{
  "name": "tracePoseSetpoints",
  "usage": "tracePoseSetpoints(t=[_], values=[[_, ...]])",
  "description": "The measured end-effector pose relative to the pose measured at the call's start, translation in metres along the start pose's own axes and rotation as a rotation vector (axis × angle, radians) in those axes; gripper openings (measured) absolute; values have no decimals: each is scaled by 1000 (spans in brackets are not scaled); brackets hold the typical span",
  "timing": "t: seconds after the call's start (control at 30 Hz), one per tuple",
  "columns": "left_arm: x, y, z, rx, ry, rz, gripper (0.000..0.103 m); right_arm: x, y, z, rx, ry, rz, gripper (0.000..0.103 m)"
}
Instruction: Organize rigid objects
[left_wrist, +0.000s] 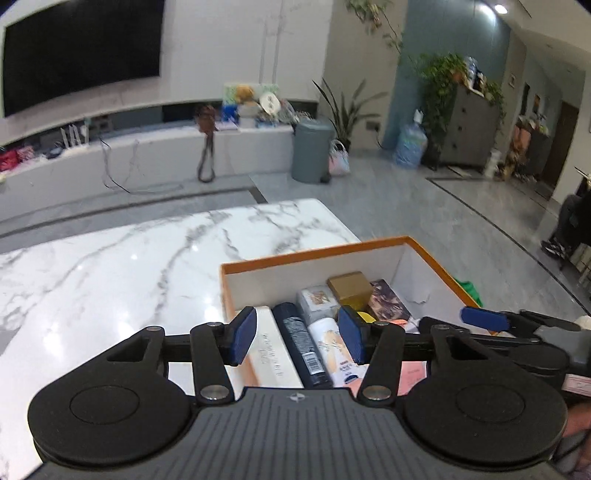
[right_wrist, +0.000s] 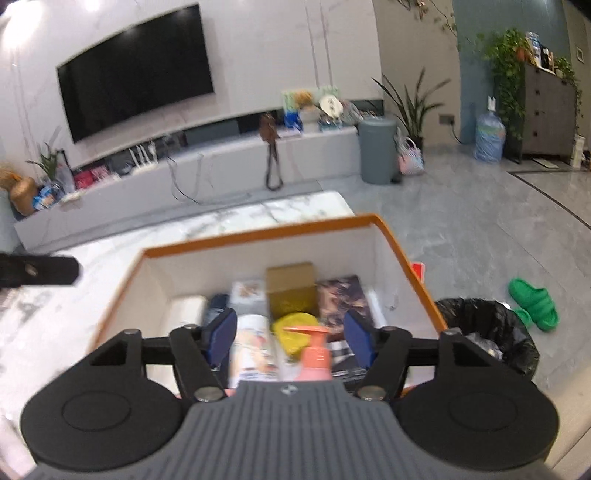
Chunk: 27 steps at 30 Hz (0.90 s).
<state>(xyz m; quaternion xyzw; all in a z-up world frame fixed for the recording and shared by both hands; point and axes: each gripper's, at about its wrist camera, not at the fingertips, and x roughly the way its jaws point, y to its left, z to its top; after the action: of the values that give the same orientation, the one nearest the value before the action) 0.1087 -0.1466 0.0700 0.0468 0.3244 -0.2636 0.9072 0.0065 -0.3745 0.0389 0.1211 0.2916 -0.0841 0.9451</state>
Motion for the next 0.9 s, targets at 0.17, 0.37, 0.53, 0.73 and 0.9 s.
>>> tracePoseSetpoints(t=[0.17, 0.37, 0.53, 0.73, 0.9], values=[[-31, -1, -16, -3, -130, 82, 61, -36, 18, 0, -26, -83, 5, 74], [-55, -4, -40, -42, -226, 219, 61, -67, 36, -9, -47, -130, 8, 85], [-61, 3, -63, -80, -204, 246, 63, -75, 57, -34, -115, -125, 0, 89], [-62, 13, -87, -107, -165, 263, 75, -73, 67, -59, -152, -88, -33, 92], [-69, 16, -97, -92, -205, 272, 86, -69, 73, -70, -185, -72, -60, 93]])
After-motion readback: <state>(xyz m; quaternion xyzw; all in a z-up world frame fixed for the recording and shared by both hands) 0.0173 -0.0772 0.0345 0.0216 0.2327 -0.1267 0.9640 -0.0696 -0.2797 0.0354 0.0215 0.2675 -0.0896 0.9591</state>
